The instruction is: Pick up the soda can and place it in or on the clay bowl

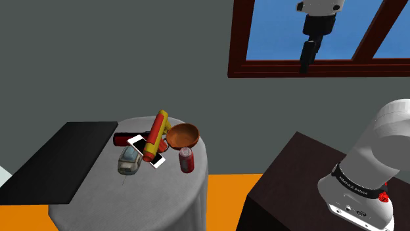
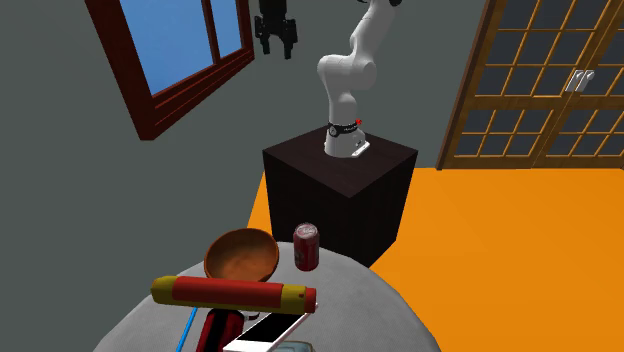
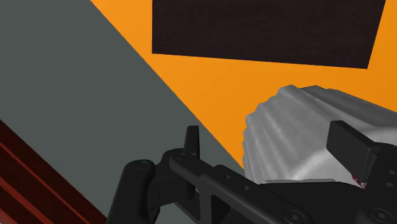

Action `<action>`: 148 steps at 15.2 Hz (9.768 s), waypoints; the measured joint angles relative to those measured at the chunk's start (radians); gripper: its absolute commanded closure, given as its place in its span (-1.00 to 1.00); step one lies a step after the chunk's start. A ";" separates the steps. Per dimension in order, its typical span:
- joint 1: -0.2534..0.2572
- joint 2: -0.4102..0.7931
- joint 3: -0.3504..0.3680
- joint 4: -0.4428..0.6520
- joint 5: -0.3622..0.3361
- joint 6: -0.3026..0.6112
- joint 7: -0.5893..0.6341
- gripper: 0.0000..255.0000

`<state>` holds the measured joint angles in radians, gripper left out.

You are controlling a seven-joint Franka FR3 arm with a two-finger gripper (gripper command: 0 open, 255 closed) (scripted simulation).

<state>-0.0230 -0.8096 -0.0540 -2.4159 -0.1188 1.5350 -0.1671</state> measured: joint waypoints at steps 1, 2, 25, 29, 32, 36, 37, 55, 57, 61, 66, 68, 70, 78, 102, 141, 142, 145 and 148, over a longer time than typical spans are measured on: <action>0.000 0.000 0.000 0.000 0.000 0.000 0.000 -1.00; 0.002 0.001 0.005 -0.009 0.005 0.010 0.008 -1.00; 0.117 0.530 0.340 -0.048 0.193 0.613 0.477 -1.00; 0.121 0.702 0.388 0.024 0.153 0.719 0.576 -1.00; 0.131 0.809 0.410 0.089 0.112 0.764 0.650 -1.00; 0.165 0.974 0.425 0.195 0.034 0.820 0.765 -1.00; 0.176 1.008 0.425 0.219 0.017 0.830 0.792 -1.00; 0.272 1.307 0.372 0.417 -0.115 0.928 0.940 -1.00; 0.272 1.308 0.372 0.417 -0.115 0.929 0.941 -1.00; 0.272 1.307 0.372 0.417 -0.115 0.929 0.941 1.00; 0.272 1.307 0.372 0.417 -0.115 0.928 0.941 1.00; 0.272 1.307 0.372 0.417 -0.115 0.929 0.941 1.00; 0.269 1.295 0.376 0.416 -0.109 0.917 0.937 1.00; 0.251 1.223 0.399 0.424 -0.073 0.841 0.912 1.00; 0.186 1.122 0.407 0.606 0.000 0.567 0.788 1.00; 0.141 1.383 0.337 0.791 -0.061 0.638 0.687 -1.00; 0.141 1.383 0.337 0.791 -0.061 0.638 0.687 -1.00; 0.134 1.348 0.344 0.811 -0.049 0.585 0.676 -1.00; 0.133 1.327 0.348 0.827 -0.042 0.548 0.673 -1.00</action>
<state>0.1100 0.5170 0.2942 -1.5884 -0.1606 2.0827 0.5064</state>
